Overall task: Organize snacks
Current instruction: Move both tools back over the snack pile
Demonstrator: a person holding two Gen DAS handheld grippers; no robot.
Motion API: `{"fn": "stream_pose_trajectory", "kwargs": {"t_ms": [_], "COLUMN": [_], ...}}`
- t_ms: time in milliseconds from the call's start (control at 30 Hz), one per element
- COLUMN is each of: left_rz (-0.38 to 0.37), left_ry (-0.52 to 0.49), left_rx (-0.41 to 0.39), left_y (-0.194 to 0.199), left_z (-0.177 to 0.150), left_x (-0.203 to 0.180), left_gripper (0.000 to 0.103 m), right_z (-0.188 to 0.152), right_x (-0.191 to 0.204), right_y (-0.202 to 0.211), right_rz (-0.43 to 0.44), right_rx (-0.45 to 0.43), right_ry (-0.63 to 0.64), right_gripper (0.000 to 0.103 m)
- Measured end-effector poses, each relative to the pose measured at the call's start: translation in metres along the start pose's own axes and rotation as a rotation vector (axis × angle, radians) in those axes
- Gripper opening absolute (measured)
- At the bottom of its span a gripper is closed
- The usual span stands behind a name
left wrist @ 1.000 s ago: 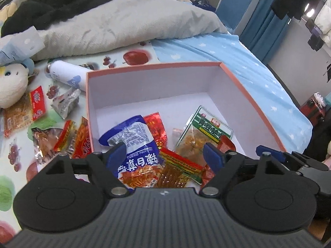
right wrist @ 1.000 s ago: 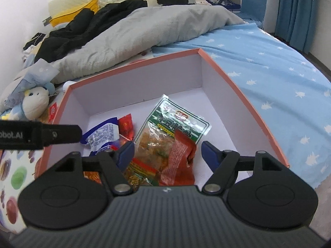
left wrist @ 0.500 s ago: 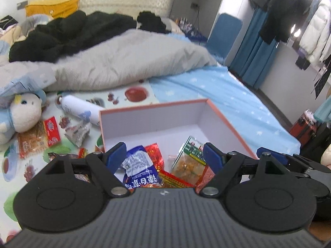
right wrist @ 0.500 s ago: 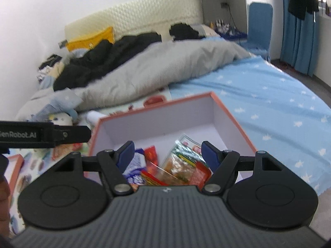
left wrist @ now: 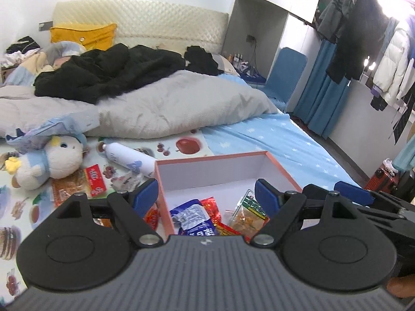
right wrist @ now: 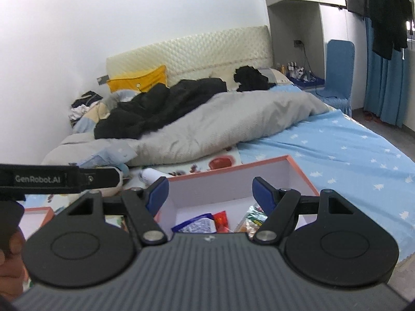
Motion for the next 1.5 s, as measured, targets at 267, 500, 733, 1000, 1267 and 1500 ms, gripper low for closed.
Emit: {"fn": "stream_pose_trajectory", "kwargs": {"t_ms": [267, 500, 733, 1000, 1267, 1500], "left_rz": [0.057, 0.093, 0.164, 0.215, 0.228, 0.209], "left_ry": [-0.050, -0.022, 0.019, 0.040, 0.078, 0.154], "left_rx": [-0.031, -0.042, -0.037, -0.025, 0.013, 0.029], "left_y": [0.035, 0.057, 0.066, 0.069, 0.066, 0.063], "left_z": [-0.022, -0.044, -0.065, -0.089, -0.119, -0.141], "left_x": [0.013, 0.037, 0.063, 0.090, 0.116, 0.140], "left_gripper": [0.091, 0.101, 0.103, 0.103, 0.103, 0.103], "right_z": [-0.018, -0.038, -0.058, -0.085, -0.102, -0.104], "right_x": [0.031, 0.055, 0.076, 0.101, 0.119, 0.128], "right_y": [0.014, 0.016, 0.014, 0.014, 0.013, 0.008], "right_rz": [0.043, 0.070, 0.079, 0.085, 0.125, 0.150], "right_rx": [-0.010, 0.022, 0.044, 0.050, 0.067, 0.111], "right_ry": [-0.005, 0.026, 0.020, 0.034, 0.099, 0.112], "right_gripper": [0.073, 0.073, 0.073, 0.073, 0.073, 0.073]}}
Point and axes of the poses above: each gripper's, at about its wrist camera, not at the fingertips, and y roughly against the way its jaws point, x to its left, z to its top, the point moved 4 cm from there along -y, roughly the way its jaws point, and after that the axes turned 6 degrees about x, right-handed, at the moved point
